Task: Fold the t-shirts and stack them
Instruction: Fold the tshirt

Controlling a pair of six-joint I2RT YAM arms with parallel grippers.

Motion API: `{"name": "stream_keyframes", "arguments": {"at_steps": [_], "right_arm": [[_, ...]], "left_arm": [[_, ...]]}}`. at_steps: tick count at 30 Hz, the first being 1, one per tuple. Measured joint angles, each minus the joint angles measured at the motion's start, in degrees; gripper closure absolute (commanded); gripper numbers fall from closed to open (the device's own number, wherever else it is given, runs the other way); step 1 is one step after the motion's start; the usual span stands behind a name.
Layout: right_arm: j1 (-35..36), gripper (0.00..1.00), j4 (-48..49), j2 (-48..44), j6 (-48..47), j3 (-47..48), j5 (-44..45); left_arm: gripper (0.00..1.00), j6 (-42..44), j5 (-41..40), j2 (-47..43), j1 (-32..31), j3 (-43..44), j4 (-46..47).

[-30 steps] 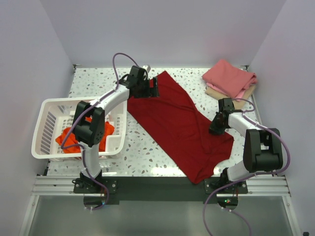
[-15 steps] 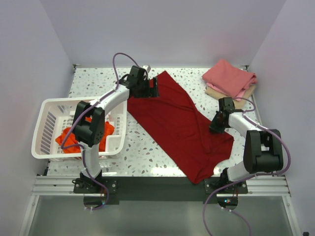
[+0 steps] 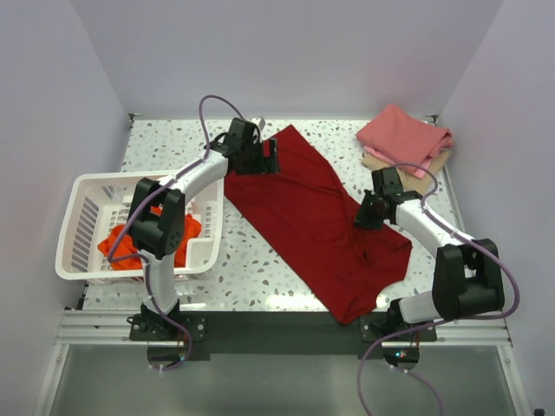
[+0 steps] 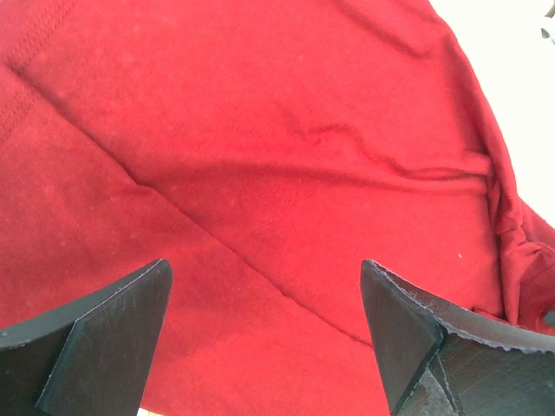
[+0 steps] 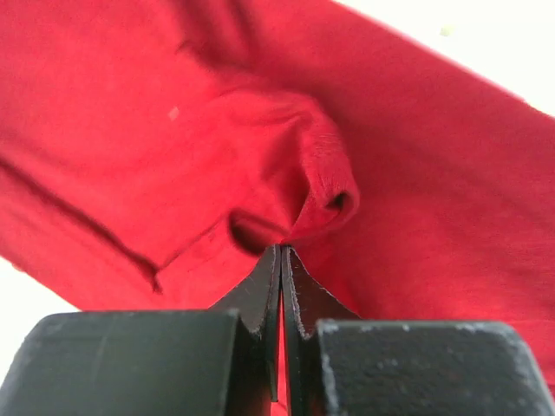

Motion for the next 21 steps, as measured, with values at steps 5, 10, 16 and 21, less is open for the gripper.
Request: {"name": "stream_keyframes", "arguments": {"at_steps": [5,10,16,21], "right_arm": [[4.50,1.00,-0.02,0.00,0.02,0.00,-0.79],[8.90,1.00,-0.04,0.04,0.02,0.13,-0.81],[12.35,1.00,0.00,2.21,0.04,1.84,-0.76],[14.62,1.00,-0.13,4.24,0.02,3.10,-0.72]], "left_arm": [[0.05,-0.02,0.00,0.00,0.00,-1.09,0.07],[0.05,-0.04,0.11,0.00,0.00,-1.64,0.11],[0.05,-0.02,0.33,-0.24,0.00,-2.34,0.26],[0.05,-0.02,0.33,-1.07,0.00,-3.37,0.24]]}}
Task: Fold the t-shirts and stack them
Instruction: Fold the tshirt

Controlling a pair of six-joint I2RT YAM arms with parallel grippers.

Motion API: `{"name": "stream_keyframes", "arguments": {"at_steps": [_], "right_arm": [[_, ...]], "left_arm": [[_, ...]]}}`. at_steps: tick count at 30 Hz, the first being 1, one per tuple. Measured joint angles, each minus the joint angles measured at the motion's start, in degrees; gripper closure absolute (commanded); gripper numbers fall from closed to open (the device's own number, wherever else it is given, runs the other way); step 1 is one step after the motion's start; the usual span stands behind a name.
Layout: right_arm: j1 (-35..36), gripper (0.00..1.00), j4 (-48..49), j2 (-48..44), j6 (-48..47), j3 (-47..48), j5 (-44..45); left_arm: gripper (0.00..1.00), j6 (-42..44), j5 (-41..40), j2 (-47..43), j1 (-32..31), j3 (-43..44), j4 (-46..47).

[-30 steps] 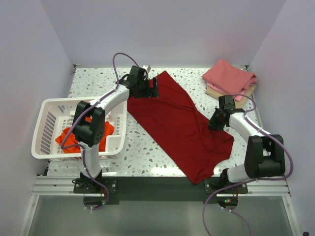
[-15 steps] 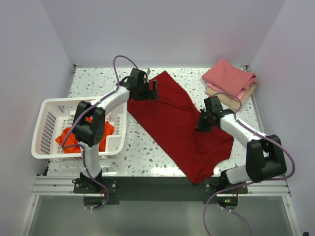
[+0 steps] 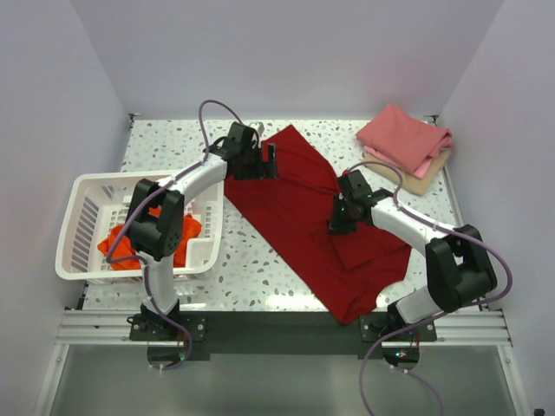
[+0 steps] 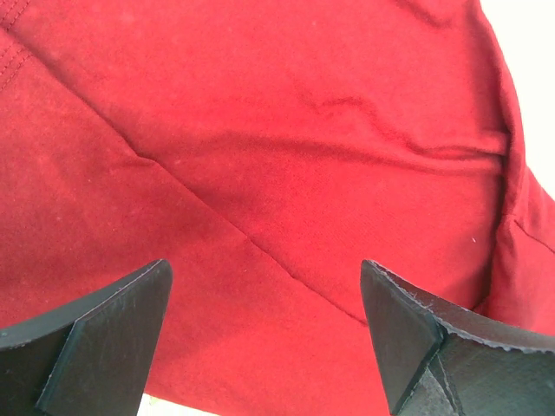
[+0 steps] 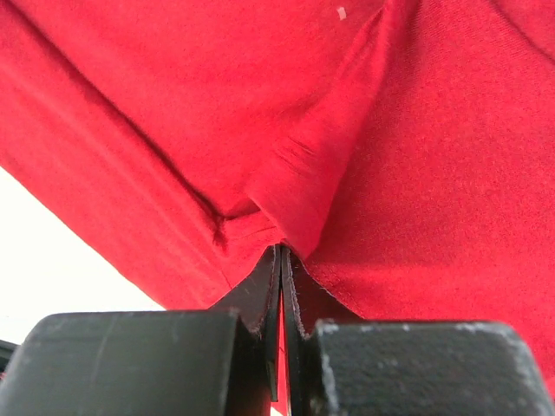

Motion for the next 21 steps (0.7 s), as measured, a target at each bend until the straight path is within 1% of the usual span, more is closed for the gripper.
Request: {"name": "stream_keyframes", "arguments": {"at_steps": [8,12,13,15,16,19,21], "right_arm": [[2.19,1.00,-1.16,1.20,-0.31,1.33,0.17],[2.49,1.00,-2.25,1.20,-0.70,1.49,0.22],[2.49,0.86,-2.78,1.25,-0.81,1.68,0.22],[2.49,0.68,-4.48,1.36,-1.01,2.82,0.31],[2.49,0.56,-5.73,1.44,-1.20,3.93,0.59],[2.47,0.42,-8.61,2.27,-1.95,9.03,1.92],[2.27,0.38,-10.05,3.08,-2.62,13.68,3.28]], "left_arm": [[0.05,0.00,0.00,-0.17,0.00,0.13,-0.09],[0.05,0.00,0.04,0.02,0.00,2.29,-0.44],[0.05,0.00,0.09,0.15,0.00,3.26,-0.50],[0.05,-0.02,0.17,0.52,0.00,5.27,-0.50],[0.05,-0.02,0.26,0.76,-0.02,6.38,-0.44],[0.05,-0.07,0.44,1.92,0.00,9.66,-0.39],[0.05,-0.20,0.52,3.08,-0.02,11.50,-0.33]]}}
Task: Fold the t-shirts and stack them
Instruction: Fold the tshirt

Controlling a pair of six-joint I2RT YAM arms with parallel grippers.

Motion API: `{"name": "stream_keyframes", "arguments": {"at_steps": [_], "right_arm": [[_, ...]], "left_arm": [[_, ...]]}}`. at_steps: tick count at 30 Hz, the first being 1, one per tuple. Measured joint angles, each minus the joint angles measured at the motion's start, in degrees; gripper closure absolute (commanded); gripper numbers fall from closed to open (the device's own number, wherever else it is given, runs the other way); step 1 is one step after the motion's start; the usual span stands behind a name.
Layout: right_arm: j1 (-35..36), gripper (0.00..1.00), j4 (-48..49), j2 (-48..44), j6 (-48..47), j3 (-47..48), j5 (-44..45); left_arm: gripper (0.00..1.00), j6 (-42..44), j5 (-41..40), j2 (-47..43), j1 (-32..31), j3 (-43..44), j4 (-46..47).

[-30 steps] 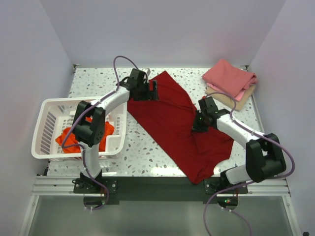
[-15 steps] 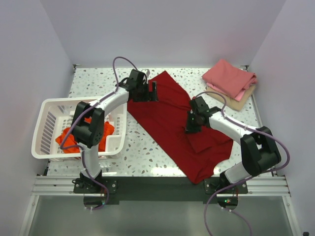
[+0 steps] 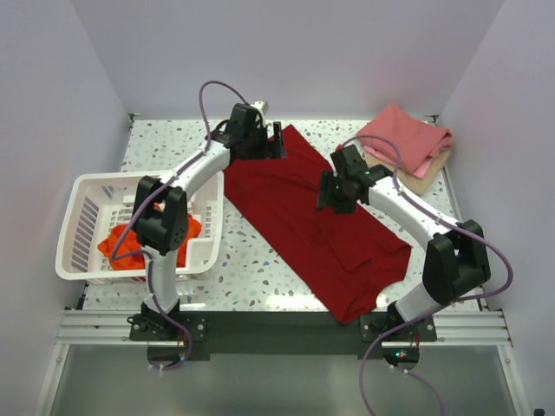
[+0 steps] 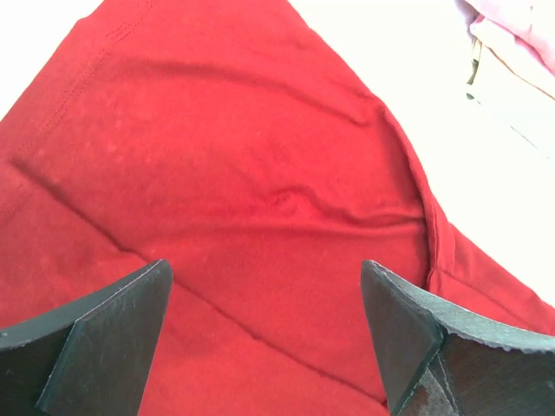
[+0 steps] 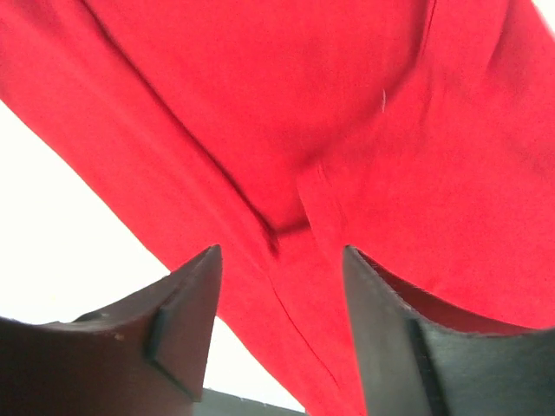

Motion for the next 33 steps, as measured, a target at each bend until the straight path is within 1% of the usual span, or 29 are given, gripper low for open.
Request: {"name": "stream_keyframes", "arguments": {"at_steps": [6,11,16,18,22,28,33], "right_arm": [[-4.39,0.36,0.20,4.70,-1.95,11.80,2.60],[-9.25,0.37,2.82,15.43,-3.41,20.48,3.85],[-10.60,0.39,5.11,25.73,-5.51,28.65,4.92],[-10.60,0.39,6.47,28.33,-6.10,30.34,5.01],[-10.91,0.44,8.81,31.74,-6.29,31.91,4.83],[-12.44,0.48,12.13,36.76,-6.19,35.19,4.09],[-13.77,0.53,13.25,41.48,-5.97,39.76,2.45]], "left_arm": [[0.05,-0.79,0.26,3.21,-0.02,2.56,-0.15],[0.05,-0.90,0.37,4.24,-0.02,2.82,-0.46],[0.05,-0.96,0.44,4.87,-0.02,3.61,-1.07],[0.05,-1.09,0.48,5.42,-0.02,4.39,-1.27],[0.05,-1.42,0.85,6.19,-0.02,5.18,-1.66],[0.05,-1.99,1.07,6.58,-0.02,5.25,-2.91],[0.05,-2.84,1.20,7.65,-0.04,5.84,-3.41]]}}
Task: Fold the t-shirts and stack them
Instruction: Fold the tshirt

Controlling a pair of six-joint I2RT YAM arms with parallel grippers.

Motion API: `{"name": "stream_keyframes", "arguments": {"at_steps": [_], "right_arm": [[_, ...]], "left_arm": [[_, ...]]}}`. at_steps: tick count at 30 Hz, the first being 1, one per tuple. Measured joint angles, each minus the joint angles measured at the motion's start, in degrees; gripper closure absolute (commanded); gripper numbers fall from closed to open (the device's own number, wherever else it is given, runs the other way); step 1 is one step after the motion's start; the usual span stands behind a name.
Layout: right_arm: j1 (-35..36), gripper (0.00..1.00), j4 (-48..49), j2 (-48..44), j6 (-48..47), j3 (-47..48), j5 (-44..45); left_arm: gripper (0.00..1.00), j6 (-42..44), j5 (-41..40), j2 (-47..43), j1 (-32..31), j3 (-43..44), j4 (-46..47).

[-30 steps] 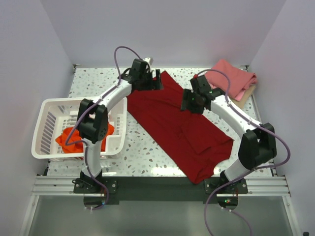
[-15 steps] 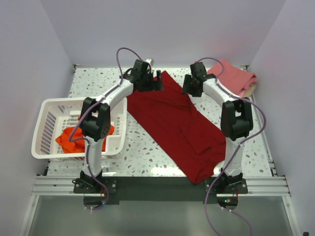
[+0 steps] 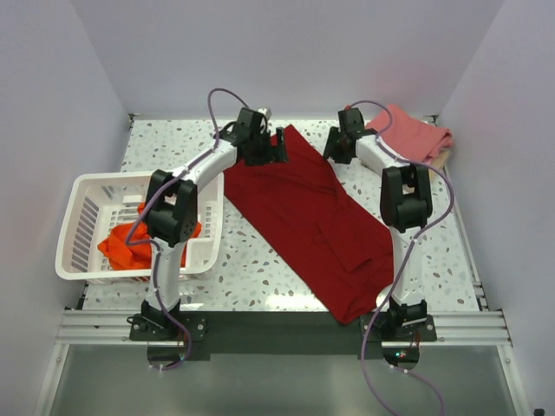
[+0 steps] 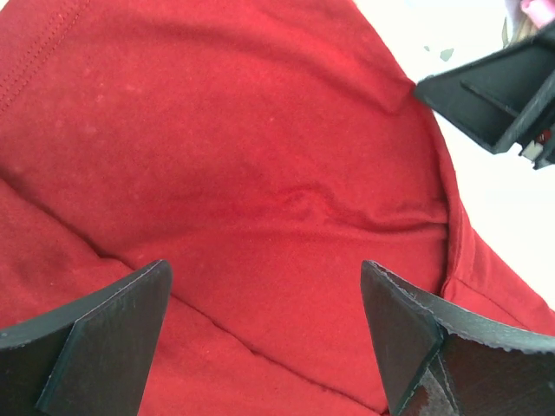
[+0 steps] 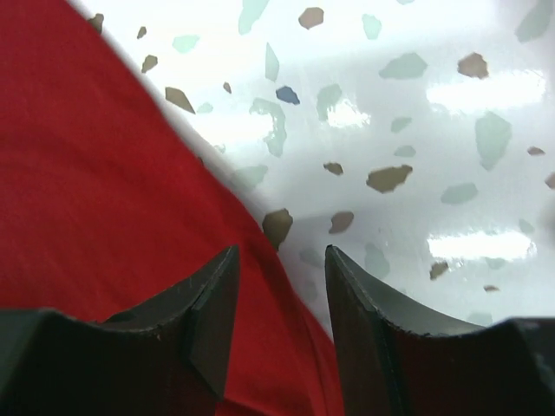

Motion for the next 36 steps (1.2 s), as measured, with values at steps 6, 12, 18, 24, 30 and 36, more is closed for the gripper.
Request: {"name": "stream_keyframes", "arguments": {"at_steps": [6,12,18,24,30,36], "right_arm": [[-0.70,0.57,0.55,3.08,0.22,2.23,-3.28],[-0.68,0.74,0.68,3.56,0.59,2.51,-6.84],[-0.66,1.00,2.10,3.56,1.33,1.57,-9.18],[-0.07,1.00,3.61,3.34,0.74,-0.04,-11.19],[2.43,1.00,4.07,3.23,-0.52,-0.04,-13.35],[6.40,1.00,4.04,3.15,-2.34,-0.04,-15.08]], "left_arm": [[0.05,-0.59,-0.02,1.75,0.00,0.94,-0.31],[0.05,-1.60,-0.07,2.54,0.00,1.33,-0.50],[0.05,-3.43,-0.24,3.21,0.00,2.19,-0.35],[0.05,-7.82,-0.31,5.49,0.00,3.04,1.05],[0.05,-12.07,-0.28,7.69,0.00,3.34,2.51],[0.05,-15.15,-0.50,8.57,0.00,4.22,4.28]]}}
